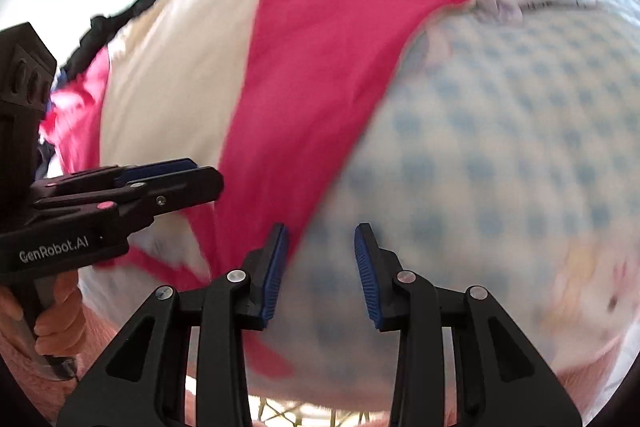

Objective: Fold clothes

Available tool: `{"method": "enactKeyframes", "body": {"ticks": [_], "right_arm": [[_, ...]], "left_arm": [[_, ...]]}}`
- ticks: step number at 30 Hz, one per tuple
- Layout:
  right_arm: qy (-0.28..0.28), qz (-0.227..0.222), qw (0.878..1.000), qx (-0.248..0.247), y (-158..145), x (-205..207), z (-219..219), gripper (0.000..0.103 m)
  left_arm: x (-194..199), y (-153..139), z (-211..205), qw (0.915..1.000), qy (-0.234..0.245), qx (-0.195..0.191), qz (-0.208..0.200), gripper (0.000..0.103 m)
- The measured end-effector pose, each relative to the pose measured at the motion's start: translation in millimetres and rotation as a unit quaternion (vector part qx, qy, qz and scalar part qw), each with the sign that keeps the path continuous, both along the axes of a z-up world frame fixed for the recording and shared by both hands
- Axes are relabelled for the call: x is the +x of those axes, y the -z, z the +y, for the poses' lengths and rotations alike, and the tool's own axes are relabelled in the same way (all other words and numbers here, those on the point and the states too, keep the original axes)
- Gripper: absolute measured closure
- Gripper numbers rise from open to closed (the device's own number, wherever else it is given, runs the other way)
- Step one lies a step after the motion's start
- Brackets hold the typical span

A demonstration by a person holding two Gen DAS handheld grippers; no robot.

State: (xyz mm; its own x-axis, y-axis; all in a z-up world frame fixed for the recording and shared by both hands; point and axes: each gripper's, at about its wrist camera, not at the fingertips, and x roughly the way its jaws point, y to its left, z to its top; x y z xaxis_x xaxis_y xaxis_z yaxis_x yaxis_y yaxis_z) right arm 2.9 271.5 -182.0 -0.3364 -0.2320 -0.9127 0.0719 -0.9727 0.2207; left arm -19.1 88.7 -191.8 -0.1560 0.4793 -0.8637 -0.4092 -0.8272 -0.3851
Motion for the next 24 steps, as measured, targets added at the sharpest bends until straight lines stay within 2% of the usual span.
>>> {"method": "enactKeyframes", "body": {"ticks": [1, 4, 10, 12, 14, 15, 17, 19, 22, 24], "right_arm": [[-0.001, -0.006, 1.000, -0.001, 4.1, 7.7, -2.0, 0.068], [-0.002, -0.009, 1.000, -0.012, 1.8, 26.5, -4.8, 0.068], [-0.005, 0.051, 0.999, -0.013, -31.9, 32.5, -15.3, 0.067], [-0.004, 0.039, 0.999, -0.010, -24.8, 25.3, -19.9, 0.065], [-0.004, -0.006, 1.000, 0.015, -2.6, 7.4, -20.5, 0.065], [-0.007, -0.014, 1.000, 0.022, -3.2, 12.8, -21.2, 0.065], [-0.021, -0.015, 1.000, 0.005, -8.8, 25.9, -22.4, 0.065], [-0.032, -0.021, 0.999, -0.005, -13.3, 32.7, -23.0, 0.065], [-0.041, 0.003, 0.999, -0.008, -34.8, 35.5, -22.3, 0.065], [-0.044, 0.025, 0.998, -0.024, -53.0, 30.4, -21.6, 0.065]], "left_arm": [[9.2, 3.9, -0.6, 0.9999, 0.004, -0.009, -0.002, 0.063], [27.9, 5.6, -13.7, 1.0000, 0.001, 0.004, -0.005, 0.063], [27.0, -24.0, -45.0, 0.9963, -0.047, 0.065, 0.031, 0.062], [21.1, -19.6, -53.5, 0.9960, -0.065, 0.059, 0.021, 0.062], [18.7, -6.9, -52.9, 0.9978, -0.065, 0.016, -0.002, 0.063], [21.4, -2.5, -54.0, 0.9981, -0.062, 0.001, -0.009, 0.064], [32.0, 1.0, -60.2, 0.9984, -0.057, -0.003, -0.009, 0.063], [41.1, -0.4, -68.3, 0.9983, -0.055, 0.015, -0.009, 0.063], [50.0, -2.9, -83.9, 0.9966, -0.063, 0.051, -0.015, 0.063], [50.7, -8.0, -96.6, 0.9947, -0.082, 0.061, -0.009, 0.063]]}}
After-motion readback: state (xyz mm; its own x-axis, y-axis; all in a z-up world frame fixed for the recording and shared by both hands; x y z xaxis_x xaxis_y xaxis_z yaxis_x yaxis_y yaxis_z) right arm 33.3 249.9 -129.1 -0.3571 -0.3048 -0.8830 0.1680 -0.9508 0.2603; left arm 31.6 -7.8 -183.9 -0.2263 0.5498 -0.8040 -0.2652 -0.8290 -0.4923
